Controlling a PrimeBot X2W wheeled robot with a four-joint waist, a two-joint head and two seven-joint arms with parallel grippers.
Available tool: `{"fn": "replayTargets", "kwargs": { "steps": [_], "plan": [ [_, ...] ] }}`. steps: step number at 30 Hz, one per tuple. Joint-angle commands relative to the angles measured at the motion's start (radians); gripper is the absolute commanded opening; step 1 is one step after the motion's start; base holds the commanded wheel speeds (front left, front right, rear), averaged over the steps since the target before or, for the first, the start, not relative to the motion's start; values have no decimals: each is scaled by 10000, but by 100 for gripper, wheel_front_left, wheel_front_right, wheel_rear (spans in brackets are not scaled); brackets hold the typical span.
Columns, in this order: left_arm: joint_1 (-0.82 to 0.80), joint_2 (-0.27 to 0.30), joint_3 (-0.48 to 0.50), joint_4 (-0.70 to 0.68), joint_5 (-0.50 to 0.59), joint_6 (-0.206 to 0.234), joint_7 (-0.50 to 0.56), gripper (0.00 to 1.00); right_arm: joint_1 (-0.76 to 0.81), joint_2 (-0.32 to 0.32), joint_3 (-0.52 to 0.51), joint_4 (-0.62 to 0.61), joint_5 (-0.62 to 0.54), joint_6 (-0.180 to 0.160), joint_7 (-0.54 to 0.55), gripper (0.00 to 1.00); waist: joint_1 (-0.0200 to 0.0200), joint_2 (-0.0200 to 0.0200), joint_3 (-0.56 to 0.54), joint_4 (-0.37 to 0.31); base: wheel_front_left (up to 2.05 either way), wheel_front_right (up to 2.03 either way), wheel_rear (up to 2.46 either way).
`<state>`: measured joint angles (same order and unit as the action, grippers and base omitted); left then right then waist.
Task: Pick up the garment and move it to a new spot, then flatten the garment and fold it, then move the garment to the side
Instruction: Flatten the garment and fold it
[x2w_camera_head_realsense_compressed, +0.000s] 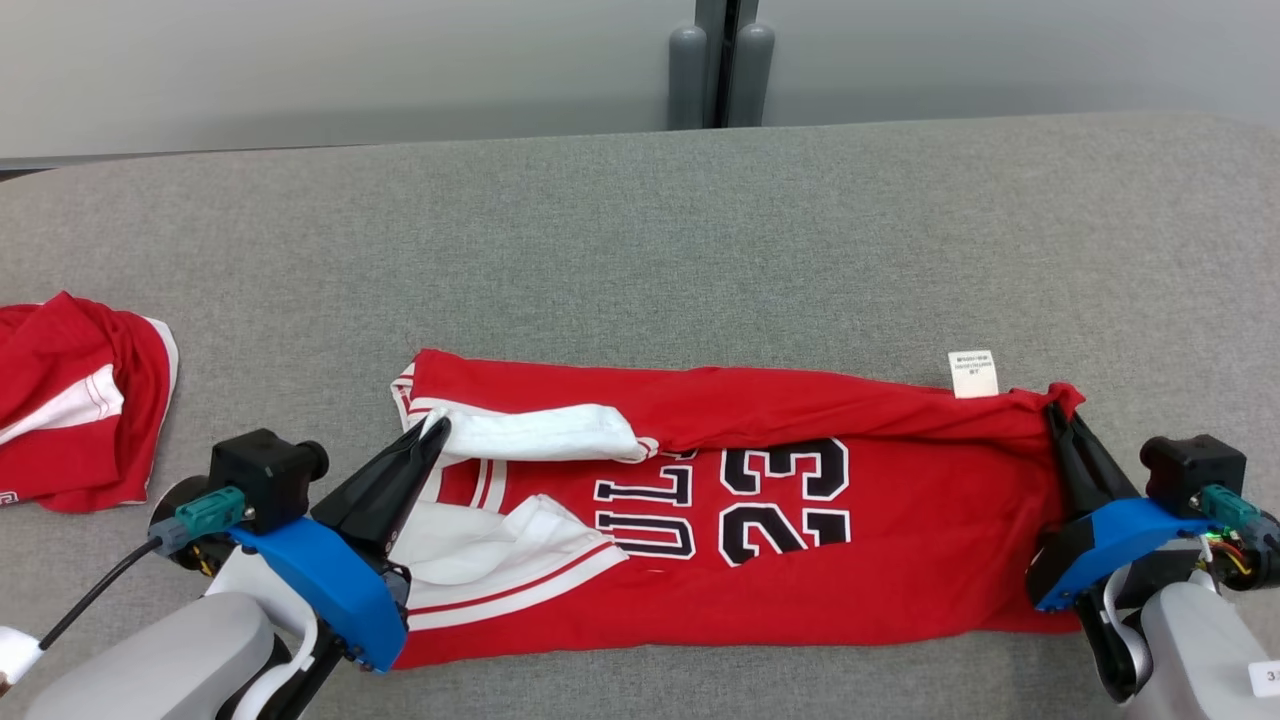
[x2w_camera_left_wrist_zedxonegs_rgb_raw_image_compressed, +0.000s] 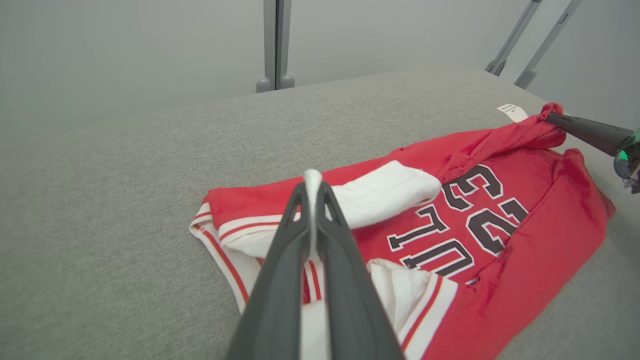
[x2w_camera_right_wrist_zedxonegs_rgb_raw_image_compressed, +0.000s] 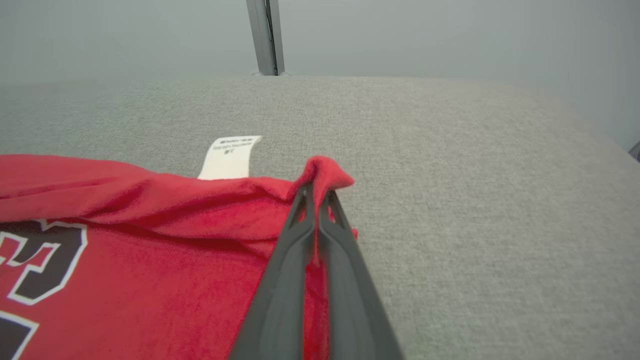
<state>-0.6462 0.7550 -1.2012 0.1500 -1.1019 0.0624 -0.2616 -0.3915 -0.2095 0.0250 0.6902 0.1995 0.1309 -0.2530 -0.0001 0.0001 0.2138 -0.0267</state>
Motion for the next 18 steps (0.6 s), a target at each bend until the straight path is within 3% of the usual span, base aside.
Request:
{"fn": "replayTargets", "kwargs": {
  "steps": [1, 7, 8, 9, 10, 15, 18],
  "plan": [
    [201, 35, 205, -18, 43, 92, -44, 0, 263, 66, -47, -141, 27, -2, -81, 0, 1, -1, -50, 13, 0, 0, 0],
    [1101, 12, 592, -63, 143, 134, -45, 0, 938, 246, -282, -596, 95, -2, -122, 0, 1, -1, -283, 40, 0, 0, 0],
    [1180, -55, 743, -78, 136, 154, -46, 29, 1022, 244, -354, -667, 104, -2, -125, 16, 1, -1, -324, 57, 0, 0, 0],
    [1268, -113, 879, -105, 187, 176, -46, 100, 1130, 264, -424, -743, 156, -2, -128, 41, 1, -1, -361, 75, 0, 0, 0],
    [1379, -159, 980, -112, 259, 195, -44, 100, 1222, 285, -485, -822, 180, -2, -129, 100, 1, -1, -403, 89, 0, 0, 0],
    [1850, -503, 1880, -26, 680, 174, -48, 100, 1575, 274, -737, -1585, 189, -3, -131, 100, 1, -1, -530, 141, 0, 0, 0],
    [2174, -818, 2870, -91, 1239, 432, -47, 100, 1652, 251, -869, -2080, 121, -3, -131, 100, 1, -1, -542, 150, 0, 0, 0]
  ]
}}
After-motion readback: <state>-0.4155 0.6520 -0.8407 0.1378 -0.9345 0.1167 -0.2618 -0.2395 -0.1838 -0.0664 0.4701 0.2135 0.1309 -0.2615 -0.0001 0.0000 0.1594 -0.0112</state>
